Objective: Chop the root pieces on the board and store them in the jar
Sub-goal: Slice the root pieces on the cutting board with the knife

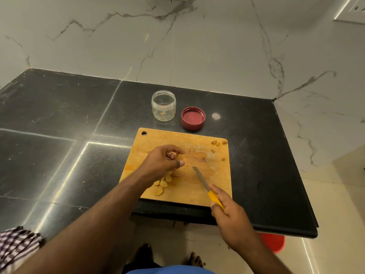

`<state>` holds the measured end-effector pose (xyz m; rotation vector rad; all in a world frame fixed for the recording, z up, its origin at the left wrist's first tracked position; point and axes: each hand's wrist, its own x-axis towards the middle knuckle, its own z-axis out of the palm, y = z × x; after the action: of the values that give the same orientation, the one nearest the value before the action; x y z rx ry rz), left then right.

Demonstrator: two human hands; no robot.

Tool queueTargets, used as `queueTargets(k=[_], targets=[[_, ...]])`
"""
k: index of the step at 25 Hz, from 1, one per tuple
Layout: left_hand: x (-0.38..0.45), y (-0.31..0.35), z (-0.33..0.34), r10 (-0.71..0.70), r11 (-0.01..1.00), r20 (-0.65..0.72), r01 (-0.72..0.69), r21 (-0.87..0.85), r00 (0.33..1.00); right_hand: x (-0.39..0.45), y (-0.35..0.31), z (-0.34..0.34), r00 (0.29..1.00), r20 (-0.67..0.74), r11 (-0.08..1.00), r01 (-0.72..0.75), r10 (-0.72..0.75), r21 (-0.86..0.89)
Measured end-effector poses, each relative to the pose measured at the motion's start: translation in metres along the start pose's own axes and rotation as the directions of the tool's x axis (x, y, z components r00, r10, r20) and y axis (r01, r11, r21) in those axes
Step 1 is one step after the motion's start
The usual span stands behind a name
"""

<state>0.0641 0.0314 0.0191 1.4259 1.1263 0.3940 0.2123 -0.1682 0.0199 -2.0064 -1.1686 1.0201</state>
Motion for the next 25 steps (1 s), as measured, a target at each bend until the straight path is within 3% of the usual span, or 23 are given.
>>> queueTargets(k=[5,8,11,13,14,16,17,21,25], targets=[[0.001,0.009,0.005,-0.122,0.967,0.116,0.144,-0.211,0.986,0.005,-0.002,-0.003,0.998,-0.025,0.978,-0.051,0.057,0.201],[0.003,0.010,0.003,-0.151,0.919,0.217,0.217,-0.328,0.964,0.007,-0.005,-0.005,0.998,-0.042,0.972,-0.031,0.042,0.234],[0.006,0.011,0.005,-0.138,0.905,0.206,0.208,-0.371,0.969,0.008,-0.006,-0.008,0.997,-0.072,0.977,-0.007,0.023,0.214],[0.008,0.011,0.013,-0.117,0.964,0.130,0.144,-0.222,0.985,0.008,-0.006,-0.009,0.996,-0.084,0.982,0.005,0.011,0.186],[0.010,0.009,0.019,-0.075,0.996,0.074,0.079,-0.045,0.994,0.009,-0.007,-0.010,0.996,-0.088,0.986,0.006,0.008,0.167],[0.015,0.005,0.030,0.040,0.945,0.009,-0.040,0.325,0.999,0.010,-0.007,-0.010,0.996,-0.087,0.993,0.005,0.005,0.117],[0.017,0.004,0.034,0.073,0.900,-0.002,-0.065,0.431,0.997,0.010,-0.007,-0.010,0.997,-0.078,0.996,0.002,0.005,0.090],[0.023,0.002,0.040,0.108,0.824,0.006,-0.093,0.559,0.994,0.012,-0.004,-0.005,0.998,-0.055,1.000,-0.008,0.009,0.025],[0.016,0.003,0.039,0.118,0.842,-0.009,-0.095,0.531,0.993,0.013,-0.001,-0.006,0.998,-0.052,1.000,-0.026,0.026,0.006]])
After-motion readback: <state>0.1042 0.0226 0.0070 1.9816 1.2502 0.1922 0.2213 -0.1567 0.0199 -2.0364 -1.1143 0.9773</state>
